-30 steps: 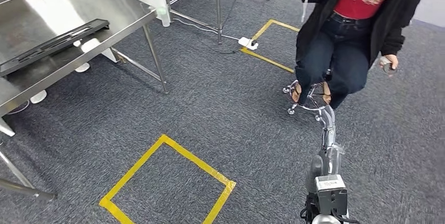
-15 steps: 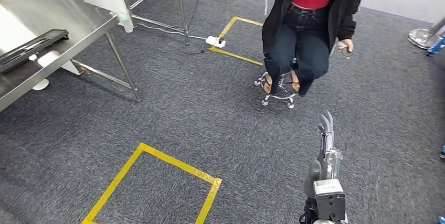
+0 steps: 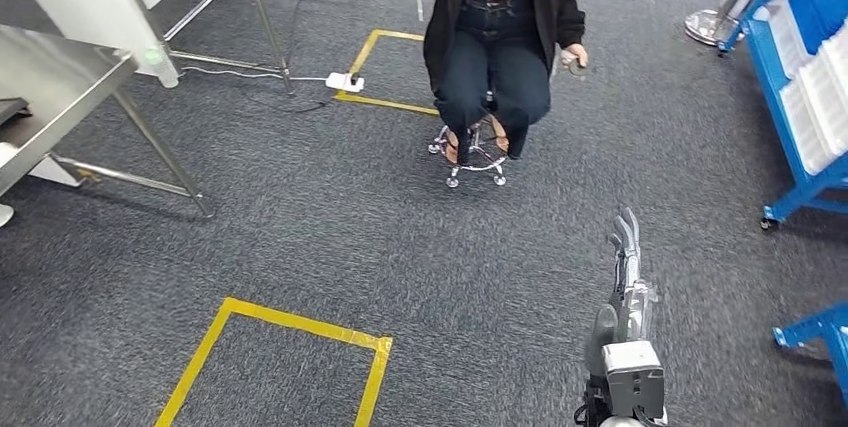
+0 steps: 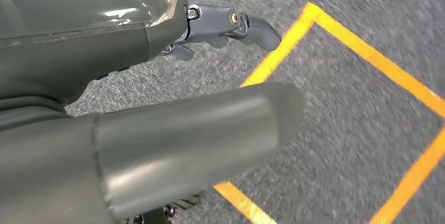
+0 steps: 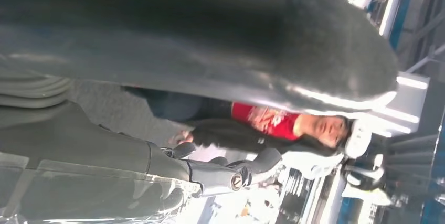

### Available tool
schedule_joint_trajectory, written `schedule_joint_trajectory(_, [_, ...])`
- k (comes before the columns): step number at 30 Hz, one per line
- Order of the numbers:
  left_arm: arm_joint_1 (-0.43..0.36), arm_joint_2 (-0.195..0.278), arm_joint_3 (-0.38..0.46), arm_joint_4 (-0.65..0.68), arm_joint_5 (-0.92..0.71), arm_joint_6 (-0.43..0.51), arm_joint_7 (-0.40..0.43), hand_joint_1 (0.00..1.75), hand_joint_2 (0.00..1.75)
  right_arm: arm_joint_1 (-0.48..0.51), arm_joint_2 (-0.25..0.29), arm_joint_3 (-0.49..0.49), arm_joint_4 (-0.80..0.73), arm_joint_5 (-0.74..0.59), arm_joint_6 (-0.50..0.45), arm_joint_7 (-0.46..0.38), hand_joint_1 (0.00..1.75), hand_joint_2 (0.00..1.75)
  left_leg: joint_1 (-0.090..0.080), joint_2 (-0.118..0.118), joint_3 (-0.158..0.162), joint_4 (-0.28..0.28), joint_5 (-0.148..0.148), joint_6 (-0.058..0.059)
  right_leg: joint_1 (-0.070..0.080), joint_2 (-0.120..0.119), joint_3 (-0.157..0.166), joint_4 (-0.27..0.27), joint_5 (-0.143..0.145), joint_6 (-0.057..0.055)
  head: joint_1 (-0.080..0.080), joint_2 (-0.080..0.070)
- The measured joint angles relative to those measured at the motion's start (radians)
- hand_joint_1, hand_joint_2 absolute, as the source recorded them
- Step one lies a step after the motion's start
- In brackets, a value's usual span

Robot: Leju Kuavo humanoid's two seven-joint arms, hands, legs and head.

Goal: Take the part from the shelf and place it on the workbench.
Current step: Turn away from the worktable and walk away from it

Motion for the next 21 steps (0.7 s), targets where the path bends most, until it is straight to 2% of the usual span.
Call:
schedule_joint_trajectory(2, [0.002, 0.0, 0.0, 0.0, -0.004, 0.001, 0.0, 0.0, 0.0, -0.003, -0.002, 0.002, 0.001, -0.007, 0.0, -0.001, 0.0, 0.0, 0.004, -0.063, -0.041, 0.096, -0.063, -0.007, -0.006, 0.022, -0.001, -0.002, 0.007, -0.013, -0.003, 0.0])
schedule_joint_trajectory(3, [0.004, 0.0, 0.0, 0.001, -0.005, 0.002, 0.0, 0.0, 0.0, -0.005, -0.003, 0.003, 0.003, -0.008, 0.0, -0.001, 0.0, 0.0, 0.004, -0.08, -0.073, 0.166, -0.099, -0.007, -0.005, 0.034, -0.003, -0.002, 0.009, -0.018, -0.003, 0.0])
schedule_joint_trajectory(4, [0.006, 0.0, 0.001, 0.001, -0.006, 0.003, 0.0, 0.0, 0.0, -0.006, -0.003, 0.005, 0.006, -0.01, 0.0, -0.001, 0.0, 0.0, 0.005, -0.088, -0.103, 0.228, -0.122, -0.008, -0.003, 0.047, -0.005, -0.001, 0.01, -0.019, -0.004, 0.0])
schedule_joint_trajectory(5, [0.008, 0.0, 0.001, 0.002, -0.006, 0.004, 0.0, 0.0, 0.0, -0.007, -0.004, 0.006, 0.009, -0.013, 0.0, -0.001, 0.0, 0.0, 0.006, -0.09, -0.122, 0.263, -0.125, -0.009, -0.002, 0.061, -0.006, 0.0, 0.011, -0.02, -0.004, 0.0])
schedule_joint_trajectory(6, [0.008, 0.0, 0.002, 0.002, -0.006, 0.005, 0.0, 0.0, 0.0, -0.008, -0.005, 0.006, 0.012, -0.015, 0.0, -0.001, 0.0, 0.0, 0.007, -0.091, -0.125, 0.261, -0.108, -0.009, -0.002, 0.076, -0.006, 0.001, 0.011, -0.02, -0.004, 0.0])
schedule_joint_trajectory(7, [0.008, 0.0, 0.002, 0.002, -0.006, 0.006, 0.0, 0.0, 0.0, -0.011, -0.006, 0.007, 0.015, -0.018, 0.0, -0.001, 0.0, 0.0, 0.01, -0.094, -0.109, 0.221, -0.074, -0.009, -0.003, 0.09, -0.006, 0.004, 0.01, -0.019, -0.004, 0.0])
schedule_joint_trajectory(8, [0.008, 0.0, 0.003, 0.003, -0.006, 0.006, 0.0, 0.0, 0.0, -0.014, -0.006, 0.007, 0.018, -0.02, 0.0, -0.001, 0.0, 0.0, 0.015, -0.108, -0.081, 0.154, -0.032, -0.009, -0.004, 0.104, -0.006, 0.007, 0.01, -0.019, -0.004, 0.0])
schedule_joint_trajectory(9, [0.008, 0.001, 0.003, 0.003, -0.007, 0.007, 0.0, 0.0, 0.0, -0.018, -0.006, 0.007, 0.02, -0.022, 0.0, -0.001, 0.0, 0.0, 0.019, -0.132, -0.053, 0.09, -0.003, -0.01, -0.002, 0.116, -0.009, 0.012, 0.009, -0.016, -0.004, 0.0])
schedule_joint_trajectory(11, [0.007, 0.001, 0.005, 0.005, -0.008, 0.008, 0.0, 0.0, 0.0, -0.026, -0.009, 0.008, 0.024, -0.025, -0.001, -0.001, 0.0, 0.0, 0.022, -0.166, -0.024, 0.015, 0.023, -0.007, 0.002, 0.139, -0.02, 0.019, 0.011, -0.004, -0.004, 0.0])
schedule_joint_trajectory(12, [0.006, 0.001, 0.005, 0.005, -0.009, 0.008, 0.0, 0.0, 0.0, -0.029, -0.011, 0.008, 0.026, -0.028, -0.002, -0.001, 0.0, 0.0, 0.019, -0.168, -0.023, 0.01, 0.022, -0.003, 0.003, 0.15, -0.027, 0.02, 0.013, 0.005, -0.004, 0.0])
schedule_joint_trajectory(13, [0.005, 0.001, 0.005, 0.005, -0.01, 0.008, 0.0, 0.0, 0.0, -0.03, -0.013, 0.008, 0.027, -0.03, -0.004, -0.002, 0.0, 0.0, 0.015, -0.156, -0.025, 0.009, 0.025, 0.004, 0.003, 0.162, -0.035, 0.018, 0.018, 0.014, -0.004, 0.0])
schedule_joint_trajectory(14, [0.003, 0.001, 0.006, 0.005, -0.011, 0.009, 0.0, 0.0, 0.0, -0.031, -0.015, 0.009, 0.027, -0.033, -0.006, -0.002, 0.0, 0.0, 0.012, -0.143, -0.025, 0.005, 0.03, 0.013, 0.001, 0.162, -0.042, 0.019, 0.019, 0.02, -0.004, 0.0])
schedule_joint_trajectory(16, [-0.003, 0.001, 0.006, 0.005, -0.015, 0.01, 0.0, 0.0, 0.0, -0.033, -0.02, 0.009, 0.028, -0.036, -0.011, -0.002, 0.0, 0.0, 0.011, -0.118, -0.025, -0.004, 0.039, 0.032, 0.001, 0.124, -0.069, 0.062, -0.003, 0.022, 0.0, 0.0])
schedule_joint_trajectory(18, [-0.004, 0.003, 0.006, 0.006, -0.016, 0.013, 0.001, 0.0, 0.0, -0.035, -0.024, 0.009, 0.03, -0.037, -0.015, -0.002, 0.0, 0.0, 0.008, -0.091, -0.028, -0.007, 0.042, 0.04, 0.002, 0.072, -0.125, 0.181, -0.058, 0.015, 0.004, 0.0])
schedule_joint_trajectory(19, [-0.004, 0.004, 0.006, 0.006, -0.016, 0.015, 0.002, 0.0, 0.0, -0.034, -0.025, 0.01, 0.031, -0.037, -0.017, -0.002, 0.0, 0.0, 0.006, -0.076, -0.029, -0.007, 0.042, 0.041, 0.001, 0.061, -0.156, 0.247, -0.083, 0.015, 0.005, 0.0])
schedule_joint_trajectory(20, [-0.004, 0.004, 0.006, 0.006, -0.016, 0.016, 0.003, 0.0, 0.0, -0.03, -0.025, 0.01, 0.032, -0.037, -0.018, -0.002, 0.0, 0.0, 0.005, -0.061, -0.03, -0.007, 0.042, 0.041, 0.001, 0.057, -0.174, 0.291, -0.097, 0.018, 0.005, 0.0])
schedule_joint_trajectory(21, [-0.004, 0.004, 0.006, 0.006, -0.016, 0.017, 0.003, 0.0, 0.0, -0.027, -0.026, 0.01, 0.033, -0.037, -0.019, -0.002, 0.0, 0.0, 0.004, -0.047, -0.031, -0.006, 0.042, 0.041, 0.0, 0.054, -0.174, 0.3, -0.097, 0.024, 0.005, 0.0])
